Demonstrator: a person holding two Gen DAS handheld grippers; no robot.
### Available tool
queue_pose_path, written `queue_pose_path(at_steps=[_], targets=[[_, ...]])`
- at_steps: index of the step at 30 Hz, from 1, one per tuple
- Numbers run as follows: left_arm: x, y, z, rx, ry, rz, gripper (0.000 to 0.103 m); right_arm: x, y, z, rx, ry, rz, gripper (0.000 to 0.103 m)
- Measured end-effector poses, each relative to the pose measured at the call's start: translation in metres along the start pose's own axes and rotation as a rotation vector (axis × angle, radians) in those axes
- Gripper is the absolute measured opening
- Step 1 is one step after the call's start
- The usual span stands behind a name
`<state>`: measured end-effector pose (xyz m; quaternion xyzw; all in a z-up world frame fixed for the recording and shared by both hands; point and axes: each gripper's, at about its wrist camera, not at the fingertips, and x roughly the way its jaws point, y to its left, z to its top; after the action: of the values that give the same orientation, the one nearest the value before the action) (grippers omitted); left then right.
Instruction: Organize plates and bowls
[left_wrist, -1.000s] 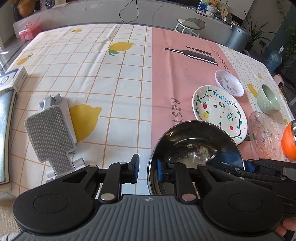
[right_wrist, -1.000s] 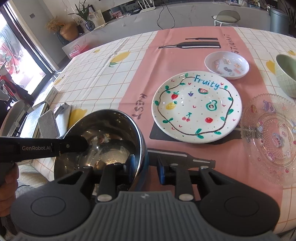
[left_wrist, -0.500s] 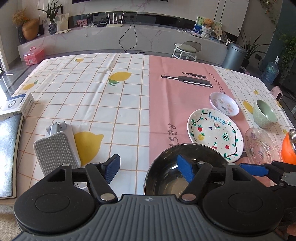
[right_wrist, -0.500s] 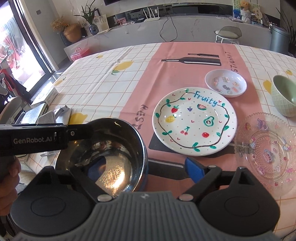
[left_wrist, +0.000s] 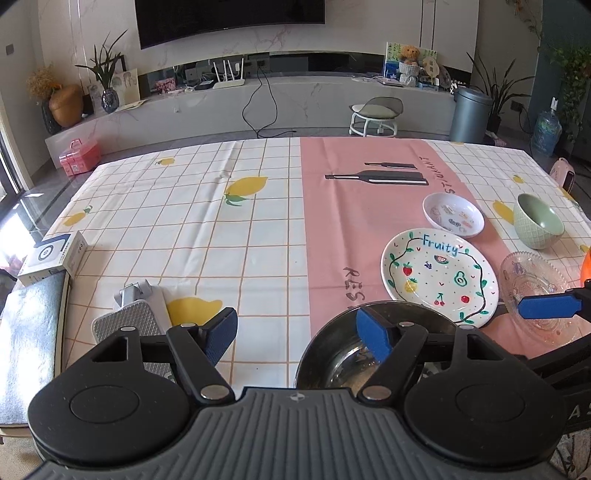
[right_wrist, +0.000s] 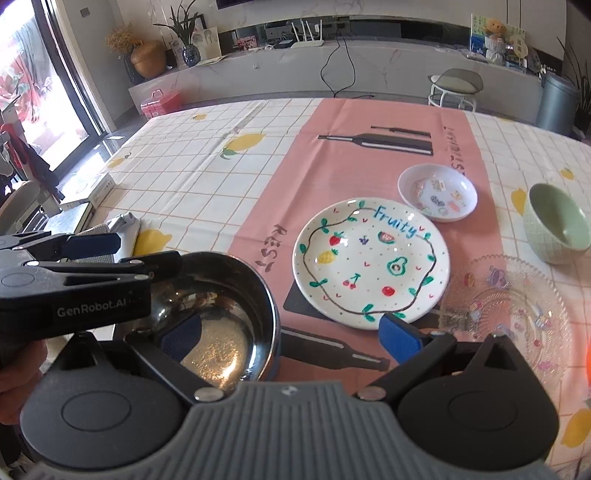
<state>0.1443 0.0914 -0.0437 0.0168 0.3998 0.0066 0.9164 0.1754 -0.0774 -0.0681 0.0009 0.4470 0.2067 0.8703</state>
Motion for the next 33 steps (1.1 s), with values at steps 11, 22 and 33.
queue_pose_path(at_steps=[11, 22, 33], targets=[[-0.031, -0.032, 0.008, 0.088, -0.103, 0.064, 0.092, -0.048, -0.040, 0.007, 0.075, -0.162, -0.081, 0.100], [-0.064, -0.073, 0.031, 0.042, -0.102, -0.142, 0.092, -0.090, -0.057, 0.011, 0.105, -0.304, -0.401, 0.100], [-0.068, -0.143, 0.051, 0.155, -0.093, -0.193, 0.090, -0.127, -0.121, 0.017, 0.133, -0.244, -0.429, 0.100]])
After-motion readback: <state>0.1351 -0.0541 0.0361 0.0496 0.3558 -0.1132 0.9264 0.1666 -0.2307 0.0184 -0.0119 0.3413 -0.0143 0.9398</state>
